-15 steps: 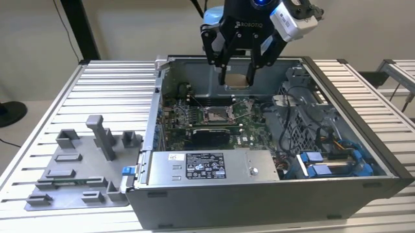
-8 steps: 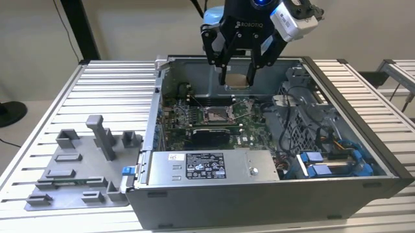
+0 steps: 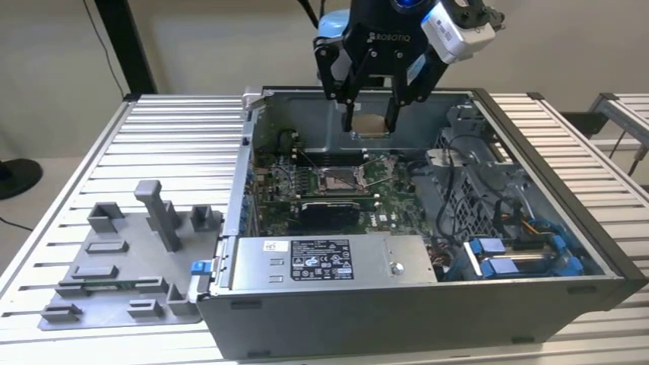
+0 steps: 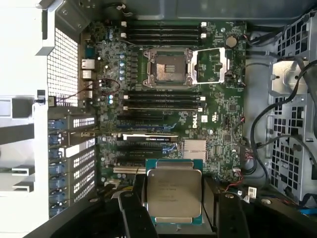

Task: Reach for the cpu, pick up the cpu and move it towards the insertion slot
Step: 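Pick up the cpu and move it towards the insertion slot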

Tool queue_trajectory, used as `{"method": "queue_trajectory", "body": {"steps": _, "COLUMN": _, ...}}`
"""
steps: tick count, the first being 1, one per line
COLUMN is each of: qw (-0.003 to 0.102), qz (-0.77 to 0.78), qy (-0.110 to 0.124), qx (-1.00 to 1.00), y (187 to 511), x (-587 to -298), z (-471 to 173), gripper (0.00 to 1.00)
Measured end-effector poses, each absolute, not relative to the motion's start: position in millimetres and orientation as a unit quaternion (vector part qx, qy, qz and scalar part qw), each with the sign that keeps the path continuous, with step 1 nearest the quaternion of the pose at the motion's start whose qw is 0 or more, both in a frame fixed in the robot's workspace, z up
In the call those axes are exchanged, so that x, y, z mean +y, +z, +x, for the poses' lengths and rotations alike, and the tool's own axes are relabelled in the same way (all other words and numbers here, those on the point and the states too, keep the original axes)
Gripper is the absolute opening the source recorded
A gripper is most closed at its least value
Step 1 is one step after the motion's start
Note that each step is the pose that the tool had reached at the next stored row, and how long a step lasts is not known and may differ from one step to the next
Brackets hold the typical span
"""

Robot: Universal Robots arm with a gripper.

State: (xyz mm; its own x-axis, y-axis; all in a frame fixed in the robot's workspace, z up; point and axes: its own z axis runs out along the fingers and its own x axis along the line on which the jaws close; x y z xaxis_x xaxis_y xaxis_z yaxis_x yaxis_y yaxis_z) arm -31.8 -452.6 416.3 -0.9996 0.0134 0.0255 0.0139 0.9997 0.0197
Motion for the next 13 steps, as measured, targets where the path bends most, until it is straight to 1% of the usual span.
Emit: {"method": "queue_trajectory", "body": {"steps": 13, "qw": 0.013, "qz": -0.007, "qy": -0.010, "qx": -1.000, "y": 415, "x": -410, "z": -32, "gripper": 0.00}}
